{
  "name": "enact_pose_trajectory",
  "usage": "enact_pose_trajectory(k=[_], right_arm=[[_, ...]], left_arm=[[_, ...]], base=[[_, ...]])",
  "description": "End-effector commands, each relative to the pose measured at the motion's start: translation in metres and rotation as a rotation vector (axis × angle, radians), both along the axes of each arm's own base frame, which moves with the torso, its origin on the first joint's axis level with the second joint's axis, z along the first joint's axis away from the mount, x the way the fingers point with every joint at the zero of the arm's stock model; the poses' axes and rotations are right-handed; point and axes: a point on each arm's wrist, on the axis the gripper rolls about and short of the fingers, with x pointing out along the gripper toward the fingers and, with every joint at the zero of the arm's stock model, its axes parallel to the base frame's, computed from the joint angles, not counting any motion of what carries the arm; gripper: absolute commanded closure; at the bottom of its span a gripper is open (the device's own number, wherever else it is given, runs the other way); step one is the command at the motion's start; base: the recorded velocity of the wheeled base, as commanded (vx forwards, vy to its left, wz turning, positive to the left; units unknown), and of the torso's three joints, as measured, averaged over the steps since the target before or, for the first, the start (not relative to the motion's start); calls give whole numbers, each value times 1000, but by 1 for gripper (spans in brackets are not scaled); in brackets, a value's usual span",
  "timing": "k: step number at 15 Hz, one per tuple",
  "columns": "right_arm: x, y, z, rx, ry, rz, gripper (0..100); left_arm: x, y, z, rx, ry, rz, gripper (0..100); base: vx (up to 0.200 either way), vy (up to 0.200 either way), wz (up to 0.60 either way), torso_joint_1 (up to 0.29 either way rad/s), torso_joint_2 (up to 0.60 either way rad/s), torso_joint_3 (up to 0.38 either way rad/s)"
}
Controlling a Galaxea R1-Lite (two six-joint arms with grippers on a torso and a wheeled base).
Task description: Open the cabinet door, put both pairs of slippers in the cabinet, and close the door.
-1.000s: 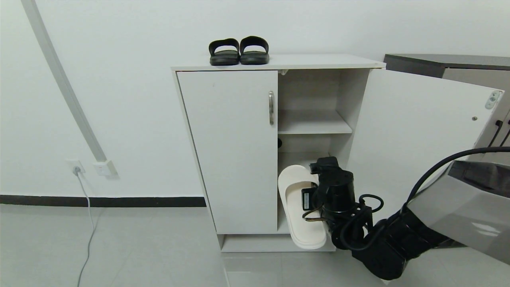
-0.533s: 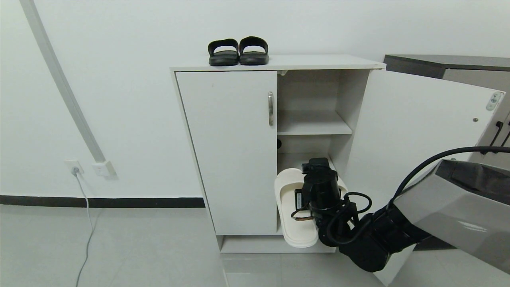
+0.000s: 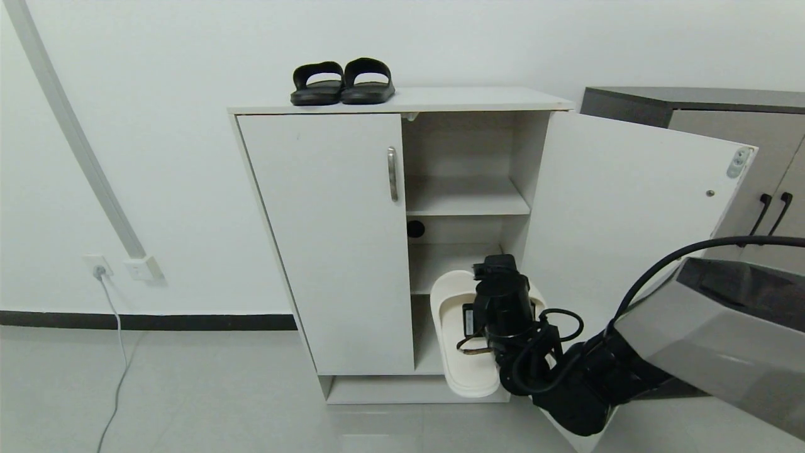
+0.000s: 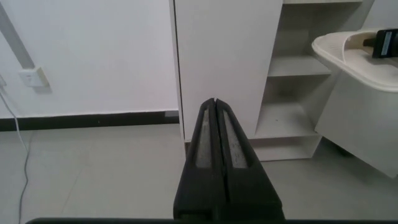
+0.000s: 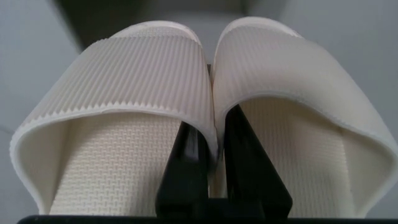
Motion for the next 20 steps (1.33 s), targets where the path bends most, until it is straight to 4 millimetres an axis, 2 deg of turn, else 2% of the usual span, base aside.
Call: enact_pose_trajectory(k=[1, 6, 11, 14, 16, 20], right_arm=[[-1, 6, -10, -6, 7, 13, 100], [3, 17, -29, -1, 23, 69, 100], [8, 20, -36, 3, 29, 67, 100], [17, 29, -39, 12, 13, 69, 100], [23, 34, -48, 11, 14, 67, 100], [32, 35, -54, 12, 12, 55, 100]], left_arm=[[0, 0, 0, 1, 2, 1, 100], [0, 0, 0, 1, 2, 1, 100], [0, 0, 0, 1, 2, 1, 100], [0, 0, 0, 1, 2, 0, 100], [0, 0, 0, 1, 2, 0, 100], [0, 0, 0, 5, 4, -3, 100]], base=[[0, 0, 0, 0, 0, 0], [0, 0, 0, 0, 0, 0], [0, 0, 0, 0, 0, 0], [0, 0, 0, 0, 0, 0], [0, 0, 0, 1, 1, -43], [0, 0, 0, 1, 2, -167]])
